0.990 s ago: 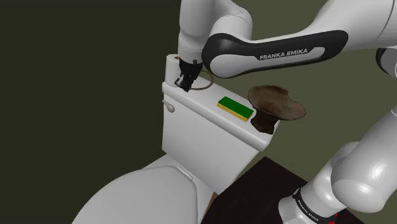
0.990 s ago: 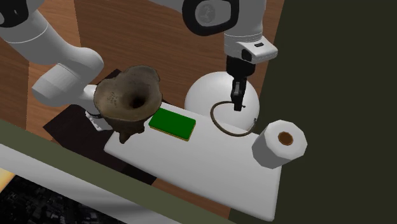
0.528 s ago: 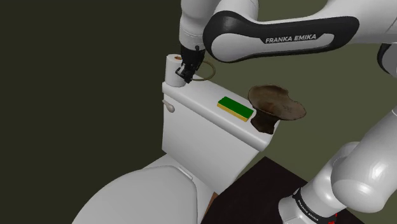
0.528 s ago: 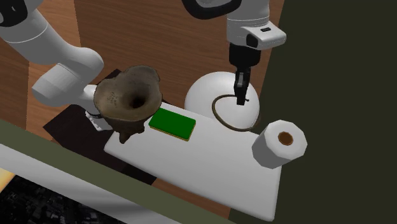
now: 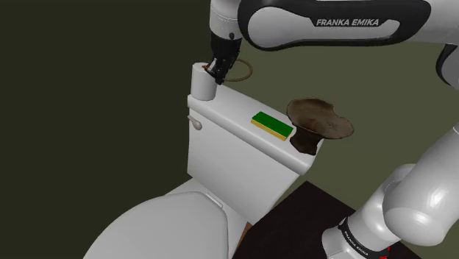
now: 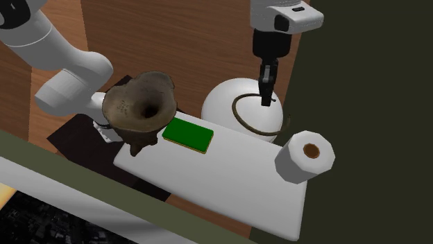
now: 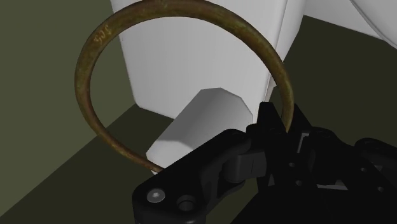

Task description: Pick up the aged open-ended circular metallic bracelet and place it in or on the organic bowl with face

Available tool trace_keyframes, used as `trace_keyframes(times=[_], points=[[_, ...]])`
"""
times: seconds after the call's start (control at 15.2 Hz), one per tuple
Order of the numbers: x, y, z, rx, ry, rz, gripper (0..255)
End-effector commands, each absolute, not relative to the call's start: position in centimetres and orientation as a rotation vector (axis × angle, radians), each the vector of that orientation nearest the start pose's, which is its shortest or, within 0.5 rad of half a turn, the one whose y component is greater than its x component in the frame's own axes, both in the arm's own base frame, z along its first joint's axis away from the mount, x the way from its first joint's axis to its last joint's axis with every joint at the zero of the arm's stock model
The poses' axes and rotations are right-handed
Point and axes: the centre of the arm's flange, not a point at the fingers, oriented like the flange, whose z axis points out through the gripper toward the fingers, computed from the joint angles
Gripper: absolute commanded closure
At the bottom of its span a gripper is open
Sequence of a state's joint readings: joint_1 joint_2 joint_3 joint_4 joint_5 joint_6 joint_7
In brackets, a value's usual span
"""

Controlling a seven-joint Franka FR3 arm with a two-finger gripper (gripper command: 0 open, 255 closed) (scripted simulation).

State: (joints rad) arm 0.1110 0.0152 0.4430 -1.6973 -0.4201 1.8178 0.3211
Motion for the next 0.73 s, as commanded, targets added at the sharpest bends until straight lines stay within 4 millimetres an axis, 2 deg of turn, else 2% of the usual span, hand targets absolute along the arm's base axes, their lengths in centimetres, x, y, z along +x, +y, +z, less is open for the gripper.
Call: trace_keyframes(times=[0.0, 0.66], points=[[50.9, 27.6, 59.7, -3.390, -0.538, -0.465, 255], [50.9, 27.6, 65.0, -3.390, -0.538, -0.465, 255]])
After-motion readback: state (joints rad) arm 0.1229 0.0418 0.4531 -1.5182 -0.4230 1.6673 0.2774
